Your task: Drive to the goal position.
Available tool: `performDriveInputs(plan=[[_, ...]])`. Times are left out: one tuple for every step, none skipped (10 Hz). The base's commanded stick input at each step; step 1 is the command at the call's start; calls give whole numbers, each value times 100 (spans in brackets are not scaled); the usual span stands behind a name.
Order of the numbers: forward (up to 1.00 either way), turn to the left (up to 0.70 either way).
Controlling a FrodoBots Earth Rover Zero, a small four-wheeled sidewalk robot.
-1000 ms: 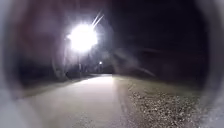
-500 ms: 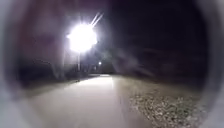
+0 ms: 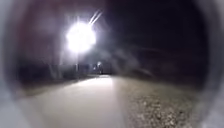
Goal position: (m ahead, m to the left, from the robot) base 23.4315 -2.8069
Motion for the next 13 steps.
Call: performDriveInputs(plan=[[100, 27], [100, 27], [100, 27], [100, 27], [100, 27], [100, 27], [100, 19], [100, 11], [100, 4], [100, 0], [100, 0], [100, 0], [100, -4]])
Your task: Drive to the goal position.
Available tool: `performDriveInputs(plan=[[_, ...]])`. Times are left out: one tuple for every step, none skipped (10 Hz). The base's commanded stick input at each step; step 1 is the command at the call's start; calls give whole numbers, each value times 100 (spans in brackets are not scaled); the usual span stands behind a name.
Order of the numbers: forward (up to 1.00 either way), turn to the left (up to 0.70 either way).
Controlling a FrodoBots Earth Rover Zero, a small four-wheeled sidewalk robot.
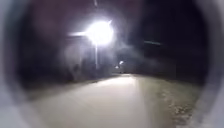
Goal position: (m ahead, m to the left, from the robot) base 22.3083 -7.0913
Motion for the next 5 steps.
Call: performDriveInputs(plan=[[100, -9], [100, -13], [100, -18], [100, -22], [100, -27]])
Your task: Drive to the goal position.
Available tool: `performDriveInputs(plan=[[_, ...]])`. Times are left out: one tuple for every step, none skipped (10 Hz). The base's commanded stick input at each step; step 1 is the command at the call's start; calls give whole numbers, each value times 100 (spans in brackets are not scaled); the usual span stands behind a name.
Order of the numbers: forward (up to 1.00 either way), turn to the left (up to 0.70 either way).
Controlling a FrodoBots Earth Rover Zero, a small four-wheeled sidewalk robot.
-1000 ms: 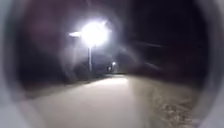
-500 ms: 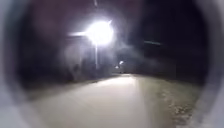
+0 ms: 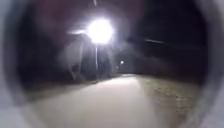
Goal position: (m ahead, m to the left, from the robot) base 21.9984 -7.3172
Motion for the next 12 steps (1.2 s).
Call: performDriveInputs(plan=[[100, -27], [100, -27], [100, -27], [100, -27], [79, -21], [54, -14], [29, -8], [4, -1], [21, 0], [45, 0], [70, 0], [94, 0]])
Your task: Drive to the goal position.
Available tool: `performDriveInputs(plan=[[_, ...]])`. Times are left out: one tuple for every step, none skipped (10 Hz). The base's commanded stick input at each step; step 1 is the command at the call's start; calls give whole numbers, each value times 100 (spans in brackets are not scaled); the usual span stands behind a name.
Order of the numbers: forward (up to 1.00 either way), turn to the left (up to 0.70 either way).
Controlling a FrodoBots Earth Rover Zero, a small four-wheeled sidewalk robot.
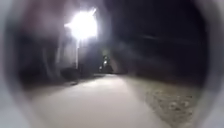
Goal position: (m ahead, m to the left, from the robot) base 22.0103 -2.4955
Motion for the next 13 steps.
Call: performDriveInputs(plan=[[100, 0], [100, 0], [100, 0], [100, 0], [100, 0], [100, 0], [100, 0], [100, 0], [100, 0], [100, 0], [100, 0], [100, 0], [100, 0]])
